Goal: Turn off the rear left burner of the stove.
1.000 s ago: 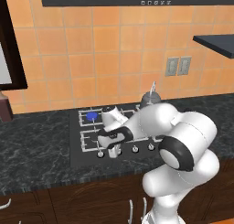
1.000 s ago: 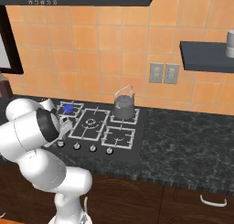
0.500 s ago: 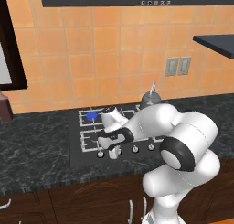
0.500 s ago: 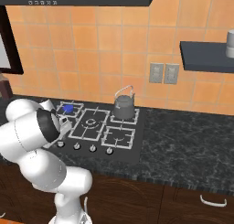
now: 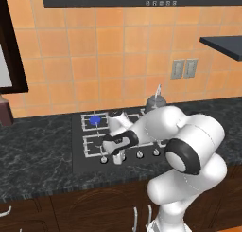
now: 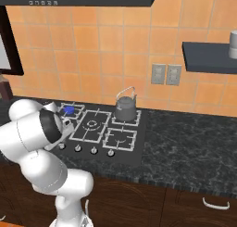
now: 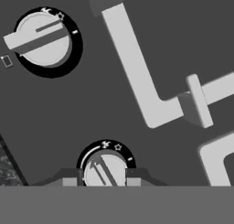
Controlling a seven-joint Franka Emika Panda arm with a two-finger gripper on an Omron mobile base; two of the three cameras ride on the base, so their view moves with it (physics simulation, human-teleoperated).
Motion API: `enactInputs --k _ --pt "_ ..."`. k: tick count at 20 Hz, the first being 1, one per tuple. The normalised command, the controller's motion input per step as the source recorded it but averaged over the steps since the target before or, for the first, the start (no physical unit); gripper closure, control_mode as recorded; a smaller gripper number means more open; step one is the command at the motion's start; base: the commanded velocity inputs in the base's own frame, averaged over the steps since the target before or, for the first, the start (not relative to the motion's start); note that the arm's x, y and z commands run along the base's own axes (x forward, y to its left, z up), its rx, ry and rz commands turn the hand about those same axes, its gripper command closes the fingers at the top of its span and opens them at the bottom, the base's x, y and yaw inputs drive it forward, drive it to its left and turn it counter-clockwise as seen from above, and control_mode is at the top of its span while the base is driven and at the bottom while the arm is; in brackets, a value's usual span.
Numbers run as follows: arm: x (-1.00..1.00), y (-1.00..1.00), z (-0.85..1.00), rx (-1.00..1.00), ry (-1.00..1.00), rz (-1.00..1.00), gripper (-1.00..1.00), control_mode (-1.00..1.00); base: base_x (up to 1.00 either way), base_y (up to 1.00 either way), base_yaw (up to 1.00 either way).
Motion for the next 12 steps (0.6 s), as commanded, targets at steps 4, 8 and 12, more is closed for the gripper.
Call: enactInputs --k 4,8,12 --pt "0.0 -0.07 -0.16 0.09 0.0 -0.04 1.0 -1.0 0.0 0.0 0.0" --pt "-0.03 -0.13 -0.12 0.11 -0.01 -0.23 1.0 -1.0 0.0 0.0 0.0" --pt "-0.11 -0.19 -0.07 0.14 -0.04 -0.36 1.0 -1.0 0.0 0.0 0.0"
